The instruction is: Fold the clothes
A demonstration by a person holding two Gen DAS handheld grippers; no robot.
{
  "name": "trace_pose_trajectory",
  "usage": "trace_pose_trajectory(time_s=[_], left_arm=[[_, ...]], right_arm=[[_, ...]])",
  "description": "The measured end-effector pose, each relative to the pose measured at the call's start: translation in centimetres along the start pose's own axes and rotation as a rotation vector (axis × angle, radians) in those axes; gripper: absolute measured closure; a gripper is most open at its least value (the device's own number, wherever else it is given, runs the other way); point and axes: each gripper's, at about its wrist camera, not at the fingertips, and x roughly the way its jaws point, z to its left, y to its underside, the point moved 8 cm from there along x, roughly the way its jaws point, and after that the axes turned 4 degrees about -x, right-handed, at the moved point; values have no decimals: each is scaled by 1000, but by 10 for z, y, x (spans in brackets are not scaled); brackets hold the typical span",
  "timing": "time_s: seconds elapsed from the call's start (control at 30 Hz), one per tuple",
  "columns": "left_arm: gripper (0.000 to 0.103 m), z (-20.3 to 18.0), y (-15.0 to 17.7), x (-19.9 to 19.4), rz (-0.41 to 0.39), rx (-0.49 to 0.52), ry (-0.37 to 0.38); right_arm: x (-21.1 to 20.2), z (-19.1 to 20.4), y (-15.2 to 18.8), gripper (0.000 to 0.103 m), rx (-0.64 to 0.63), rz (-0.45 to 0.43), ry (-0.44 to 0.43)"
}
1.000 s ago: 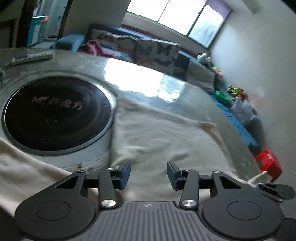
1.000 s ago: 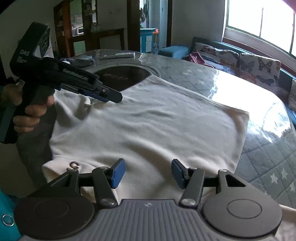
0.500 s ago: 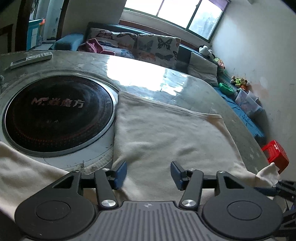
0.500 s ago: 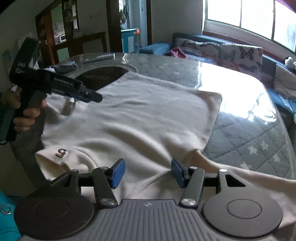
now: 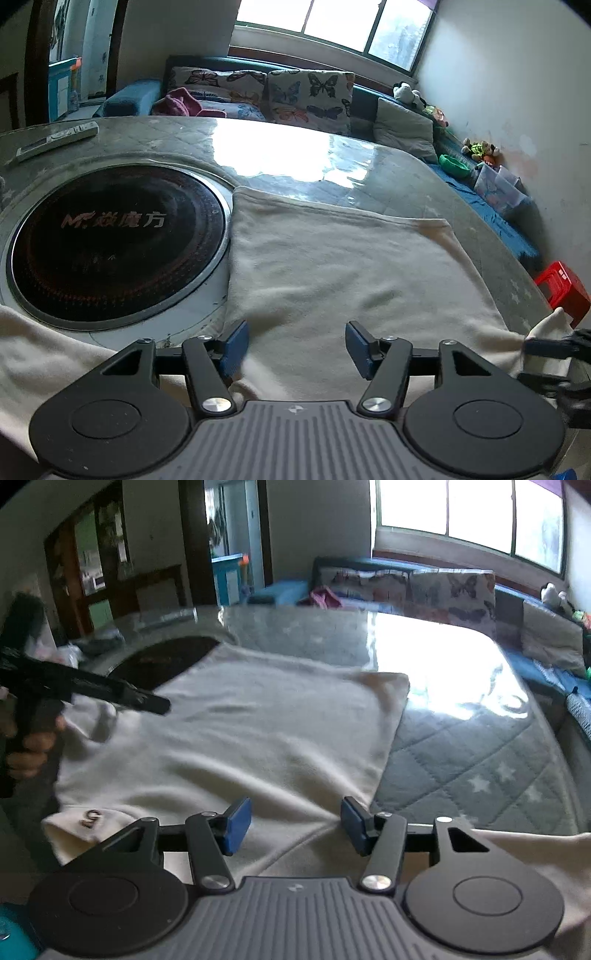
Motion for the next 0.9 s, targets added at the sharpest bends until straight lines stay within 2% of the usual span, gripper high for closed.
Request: trace_pose_trajectory(time_s=[0.1,0.17,0.27,0.53,0.67,0.9], left_arm=[[37,-12,-1,-5,-4,9,17],[36,-26,1,-11,-6,35,43],[35,-52,8,-21,-8,96,93],[34,-121,46,-29,49,279,219],[33,-140,61,-30,60,347,244],[32,-148,76,-26,91,375,239]], right_arm=[[-19,-6,6,49,19,-19,22],[-29,-12,12,54,39,-24,47],[-40,-34,32,56,125,-14,111],[-66,-103,75,63,328,-3,302],[-74,-135,85,64,405,-24,373],[-77,-178,97,66,531,-52,453]])
